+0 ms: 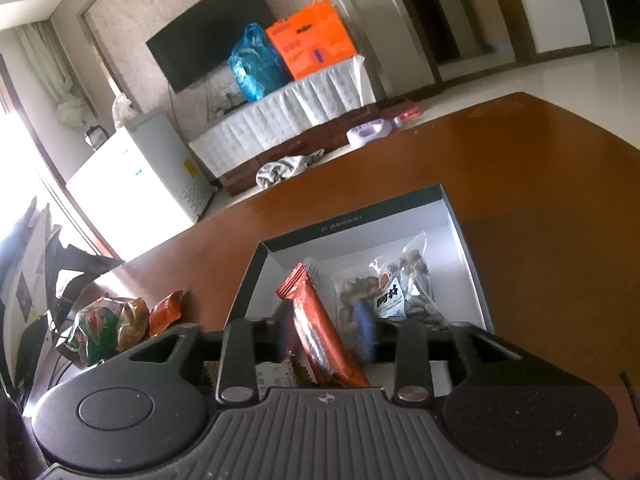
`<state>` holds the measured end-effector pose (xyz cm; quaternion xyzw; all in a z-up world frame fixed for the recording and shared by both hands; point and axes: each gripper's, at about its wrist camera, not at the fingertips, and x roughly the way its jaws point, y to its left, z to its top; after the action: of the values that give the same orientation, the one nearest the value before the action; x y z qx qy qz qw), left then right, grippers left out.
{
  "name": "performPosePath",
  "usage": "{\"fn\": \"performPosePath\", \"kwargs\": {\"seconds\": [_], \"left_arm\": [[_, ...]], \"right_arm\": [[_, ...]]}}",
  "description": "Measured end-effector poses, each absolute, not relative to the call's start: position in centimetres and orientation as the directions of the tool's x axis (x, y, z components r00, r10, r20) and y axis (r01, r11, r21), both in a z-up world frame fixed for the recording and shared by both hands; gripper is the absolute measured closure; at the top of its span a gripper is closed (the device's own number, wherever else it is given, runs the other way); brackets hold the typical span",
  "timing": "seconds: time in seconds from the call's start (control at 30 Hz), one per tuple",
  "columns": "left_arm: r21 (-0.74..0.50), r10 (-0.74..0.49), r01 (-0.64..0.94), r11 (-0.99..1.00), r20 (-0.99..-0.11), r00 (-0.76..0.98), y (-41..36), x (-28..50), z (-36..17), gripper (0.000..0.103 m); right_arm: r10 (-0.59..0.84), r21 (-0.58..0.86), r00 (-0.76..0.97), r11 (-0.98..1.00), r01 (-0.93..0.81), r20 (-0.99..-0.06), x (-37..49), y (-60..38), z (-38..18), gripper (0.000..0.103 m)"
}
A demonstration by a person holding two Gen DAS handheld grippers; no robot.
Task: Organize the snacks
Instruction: 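Open the right tool over the box while the left tool releases the beige packet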
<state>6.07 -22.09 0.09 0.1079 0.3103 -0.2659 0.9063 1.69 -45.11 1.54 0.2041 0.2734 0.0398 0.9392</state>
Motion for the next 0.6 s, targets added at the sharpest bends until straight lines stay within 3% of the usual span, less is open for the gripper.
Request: {"fn": "performPosePath", "kwargs": {"seconds": [0.6], "left_arm": [[-0.042,-0.444,0.533,0.845,-0.609,0.657,-21.26,6.48,0.46,0.043]], "right_arm": [[0.165,0.438,0.860,0.896,0.073,-0.482,1.37,-45.99,1.62,0.040]]}}
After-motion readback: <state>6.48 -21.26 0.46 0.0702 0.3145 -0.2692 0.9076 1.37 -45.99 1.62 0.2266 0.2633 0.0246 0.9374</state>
